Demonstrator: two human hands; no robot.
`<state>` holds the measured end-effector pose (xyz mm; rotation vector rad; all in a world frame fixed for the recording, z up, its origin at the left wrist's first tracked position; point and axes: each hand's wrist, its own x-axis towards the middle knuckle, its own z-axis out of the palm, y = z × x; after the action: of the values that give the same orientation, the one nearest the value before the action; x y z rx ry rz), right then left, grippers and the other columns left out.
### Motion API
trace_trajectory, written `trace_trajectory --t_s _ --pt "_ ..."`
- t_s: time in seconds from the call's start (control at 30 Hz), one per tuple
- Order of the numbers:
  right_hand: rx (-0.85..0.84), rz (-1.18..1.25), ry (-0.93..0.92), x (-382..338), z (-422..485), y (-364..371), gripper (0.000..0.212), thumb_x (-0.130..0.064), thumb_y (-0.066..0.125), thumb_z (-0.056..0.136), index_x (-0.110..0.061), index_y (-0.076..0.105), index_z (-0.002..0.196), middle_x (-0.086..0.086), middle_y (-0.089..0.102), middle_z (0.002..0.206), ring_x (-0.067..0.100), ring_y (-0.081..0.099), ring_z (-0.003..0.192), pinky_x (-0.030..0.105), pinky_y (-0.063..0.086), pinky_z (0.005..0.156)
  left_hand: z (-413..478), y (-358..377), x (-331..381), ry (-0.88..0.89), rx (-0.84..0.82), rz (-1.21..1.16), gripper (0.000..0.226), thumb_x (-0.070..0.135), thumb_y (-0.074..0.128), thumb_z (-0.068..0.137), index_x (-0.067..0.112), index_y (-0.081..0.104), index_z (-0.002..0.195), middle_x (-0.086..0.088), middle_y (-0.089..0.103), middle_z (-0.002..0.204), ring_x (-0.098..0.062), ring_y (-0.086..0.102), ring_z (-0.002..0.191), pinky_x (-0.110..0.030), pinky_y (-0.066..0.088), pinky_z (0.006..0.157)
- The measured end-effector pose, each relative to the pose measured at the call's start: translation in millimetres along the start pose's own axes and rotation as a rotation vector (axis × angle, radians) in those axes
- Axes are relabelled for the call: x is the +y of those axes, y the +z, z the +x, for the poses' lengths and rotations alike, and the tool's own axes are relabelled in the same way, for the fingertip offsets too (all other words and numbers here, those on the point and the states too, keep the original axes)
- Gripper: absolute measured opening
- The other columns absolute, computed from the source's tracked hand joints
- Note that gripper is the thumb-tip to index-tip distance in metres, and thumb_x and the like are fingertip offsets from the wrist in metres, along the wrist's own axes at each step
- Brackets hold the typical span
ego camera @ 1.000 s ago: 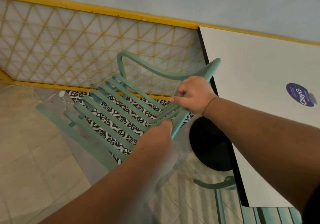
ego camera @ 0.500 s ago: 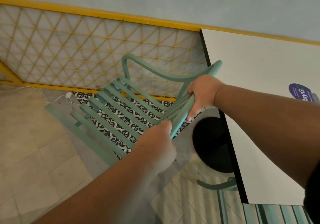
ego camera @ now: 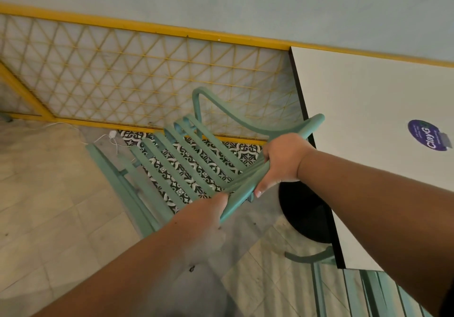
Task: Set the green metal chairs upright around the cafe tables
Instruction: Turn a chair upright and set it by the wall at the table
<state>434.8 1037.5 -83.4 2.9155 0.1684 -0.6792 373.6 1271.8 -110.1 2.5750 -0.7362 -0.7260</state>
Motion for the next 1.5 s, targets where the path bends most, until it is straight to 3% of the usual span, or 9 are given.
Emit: trace_trajectory --t_s 0.33,0.7,0.77,0.9,1.03,1.1,1.17,1.37,1.5 --pt "0.039 0.040 0.069 -36 -2 4 0.102 -0.112 0.041 0.028 -0.026 0.067 0.076 -0.009 0.070 0.070 0.010 0.068 0.064 0.032 0.060 0.064 -12 -21 -44 -0.013 -0.057 -0.066 0.051 0.007 0.059 0.087 0.037 0.052 0.128 0.006 0.057 0.077 -0.007 0.055 0.062 -0.021 0.038 0.052" --pt "0.068 0.082 0.104 -60 10 1 0.107 -0.114 0.035 0.026 -0.024 0.067 0.075 -0.010 0.067 0.066 0.011 0.068 0.063 0.031 0.058 0.061 -9 -49 -77 0.001 -0.101 0.053 0.062 0.013 0.060 0.084 0.041 0.048 0.138 0.009 0.058 0.085 -0.010 0.058 0.077 -0.030 0.049 0.066" --pt "0.067 0.072 0.099 -59 10 0 0.106 -0.114 0.036 0.027 -0.024 0.067 0.075 -0.009 0.068 0.068 0.010 0.067 0.062 0.030 0.057 0.060 -9 -49 -76 -0.028 -0.107 0.111 0.054 0.017 0.059 0.085 0.042 0.049 0.132 0.009 0.059 0.084 -0.009 0.059 0.076 -0.029 0.049 0.065" --pt "0.020 0.048 0.106 -59 10 -2 0.104 -0.113 0.039 0.028 -0.023 0.066 0.073 -0.011 0.062 0.063 0.011 0.068 0.063 0.029 0.056 0.057 -3 -48 -48 -0.176 0.006 0.261 0.011 0.036 0.060 0.084 0.029 0.051 0.088 0.008 0.058 0.080 -0.010 0.058 0.074 -0.029 0.049 0.066" --pt "0.001 0.014 0.095 -55 16 -1 0.079 -0.099 0.056 0.053 -0.024 0.067 0.075 -0.009 0.067 0.068 0.012 0.066 0.061 0.030 0.056 0.057 33 -35 -6 -0.089 0.130 0.164 0.020 0.030 0.060 0.089 0.030 0.052 0.108 0.008 0.062 0.091 -0.017 0.063 0.084 -0.036 0.055 0.077" --pt "0.005 -0.067 0.041 -49 19 1 0.046 -0.070 0.063 0.078 -0.024 0.063 0.080 -0.006 0.066 0.073 0.013 0.064 0.065 0.031 0.056 0.059 48 -27 0 -0.093 0.097 0.192 0.020 0.017 0.055 0.095 0.023 0.052 0.114 0.003 0.062 0.091 -0.021 0.064 0.086 -0.040 0.057 0.081" --pt "0.004 -0.098 -0.021 -40 22 3 0.023 -0.048 0.065 0.086 -0.025 0.061 0.086 -0.006 0.064 0.079 0.014 0.064 0.071 0.035 0.059 0.066 59 -25 -2 -0.122 0.089 0.205 0.017 0.014 0.054 0.096 0.021 0.054 0.111 0.003 0.061 0.087 -0.021 0.064 0.084 -0.040 0.058 0.080" --pt "0.044 0.010 -0.093 -31 19 5 0.044 -0.072 0.063 0.074 -0.029 0.061 0.079 -0.008 0.065 0.075 0.012 0.063 0.069 0.034 0.059 0.066 59 -29 -7 -0.065 0.124 0.185 0.006 0.028 0.059 0.093 0.026 0.053 0.092 0.007 0.056 0.080 -0.013 0.057 0.074 -0.032 0.052 0.070" --pt "0.049 0.000 -0.099 -32 20 3 0.045 -0.072 0.058 0.079 -0.028 0.061 0.078 -0.007 0.065 0.075 0.013 0.064 0.069 0.035 0.060 0.066 63 -29 -8 -0.118 0.091 0.124 0.018 0.028 0.061 0.089 0.028 0.063 0.107 0.005 0.061 0.096 -0.016 0.061 0.085 -0.036 0.056 0.082"
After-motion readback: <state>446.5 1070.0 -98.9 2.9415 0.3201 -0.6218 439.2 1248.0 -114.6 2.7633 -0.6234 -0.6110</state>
